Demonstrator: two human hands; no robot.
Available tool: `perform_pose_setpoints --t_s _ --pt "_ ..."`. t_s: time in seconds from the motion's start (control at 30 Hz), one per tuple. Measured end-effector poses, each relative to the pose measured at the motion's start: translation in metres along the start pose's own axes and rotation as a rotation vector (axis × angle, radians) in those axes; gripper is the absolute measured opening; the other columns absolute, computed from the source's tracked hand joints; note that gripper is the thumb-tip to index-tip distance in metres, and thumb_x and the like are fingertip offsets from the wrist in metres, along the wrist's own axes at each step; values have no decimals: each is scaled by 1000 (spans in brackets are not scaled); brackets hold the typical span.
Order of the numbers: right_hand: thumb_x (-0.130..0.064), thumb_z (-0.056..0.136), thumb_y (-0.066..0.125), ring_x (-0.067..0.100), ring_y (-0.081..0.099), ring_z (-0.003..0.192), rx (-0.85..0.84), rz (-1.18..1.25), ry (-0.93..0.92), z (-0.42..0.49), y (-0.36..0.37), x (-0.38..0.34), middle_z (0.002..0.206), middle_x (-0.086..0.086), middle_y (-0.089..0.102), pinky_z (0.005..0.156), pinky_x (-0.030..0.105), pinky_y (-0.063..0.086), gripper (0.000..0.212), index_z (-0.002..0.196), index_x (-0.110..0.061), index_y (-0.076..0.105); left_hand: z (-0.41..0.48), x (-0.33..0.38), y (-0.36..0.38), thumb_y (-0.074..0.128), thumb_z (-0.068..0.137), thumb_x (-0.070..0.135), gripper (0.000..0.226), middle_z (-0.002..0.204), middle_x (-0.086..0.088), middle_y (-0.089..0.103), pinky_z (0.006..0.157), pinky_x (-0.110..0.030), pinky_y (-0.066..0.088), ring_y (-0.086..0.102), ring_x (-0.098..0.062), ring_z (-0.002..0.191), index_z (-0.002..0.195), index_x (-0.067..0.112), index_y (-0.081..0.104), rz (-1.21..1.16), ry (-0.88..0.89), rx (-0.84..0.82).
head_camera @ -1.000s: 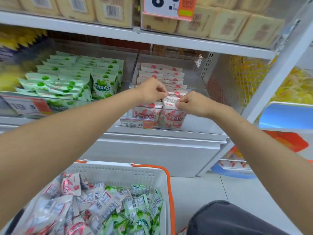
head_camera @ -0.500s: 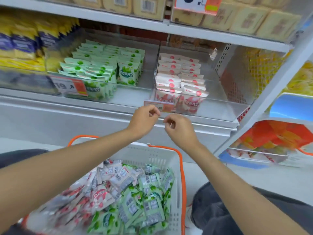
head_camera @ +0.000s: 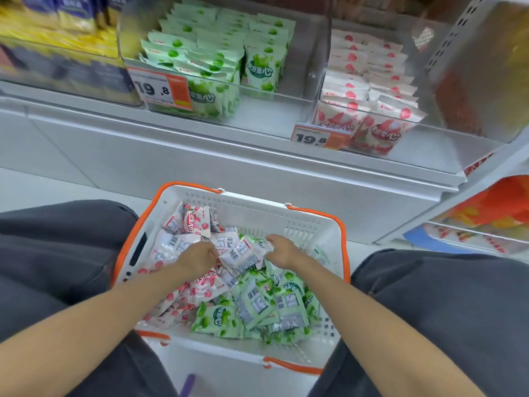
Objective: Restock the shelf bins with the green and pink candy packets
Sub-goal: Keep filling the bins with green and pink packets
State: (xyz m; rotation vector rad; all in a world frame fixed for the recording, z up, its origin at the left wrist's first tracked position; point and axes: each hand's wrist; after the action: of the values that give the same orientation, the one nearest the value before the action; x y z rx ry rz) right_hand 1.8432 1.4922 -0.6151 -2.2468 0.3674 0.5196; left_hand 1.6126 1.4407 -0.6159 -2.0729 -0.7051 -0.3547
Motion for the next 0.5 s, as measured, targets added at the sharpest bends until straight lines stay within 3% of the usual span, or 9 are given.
perform_pose_setpoints --t_s 0.13,0.2,0.23,0.3,0.37,0.4,0.5 --pt "-21 91 64 30 25 144 -87 180 86 28 27 -5 160 11 18 115 38 28 88 155 -13 5 1 1 6 48 94 3 20 96 -9 67 57 -30 49 55 -16 61 93 13 65 -30 -32 -55" --pt "-29 88 68 33 34 140 -105 172 119 39 45 0 158 10 26 111 42 35 97 155 -21 -1 0 3 10 45 95 1 23 91 -1 63 49 -20 43 50 -11 55 89 15 63 -35 -33 -80" --pt "-31 88 69 32 44 132 -106 89 102 40 53 2 151 8 40 106 41 40 90 155 -22 10 0 4 11 43 95 1 25 87 3 59 45 -17 40 48 -10 53 86 15 62 -53 -36 -86" --pt "-33 88 67 26 59 114 -64 -181 -2 36 62 5 126 4 63 92 33 47 55 139 -21 49 0 6 12 41 95 -1 26 83 7 54 41 -16 36 43 -9 48 88 14 62 -77 -36 -88" --pt "-33 87 68 24 59 108 2 -250 -53 34 73 7 115 3 64 88 32 47 34 117 -16 66 -1 7 13 40 96 -2 26 84 7 52 40 -16 35 43 -9 47 94 10 63 -46 -16 -103" --pt "-32 85 70 24 55 111 55 -199 -58 34 79 7 120 4 58 91 34 45 40 119 -13 61 -2 6 14 39 96 -3 27 82 6 53 40 -16 34 44 -8 45 95 10 62 -27 -19 -107" --pt "-32 79 78 28 39 135 152 67 34 40 83 2 148 8 37 109 40 35 88 147 -12 26 -4 6 13 41 97 0 29 75 6 52 45 -13 36 46 2 45 82 18 58 -12 -32 -91"
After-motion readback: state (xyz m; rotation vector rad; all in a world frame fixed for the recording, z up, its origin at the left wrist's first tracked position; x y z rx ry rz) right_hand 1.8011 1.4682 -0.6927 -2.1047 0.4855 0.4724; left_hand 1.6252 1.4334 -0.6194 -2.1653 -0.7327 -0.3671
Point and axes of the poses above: each hand's wrist, its own z-axis towards the middle knuckle, its own y-axis out of the palm, x = y × z
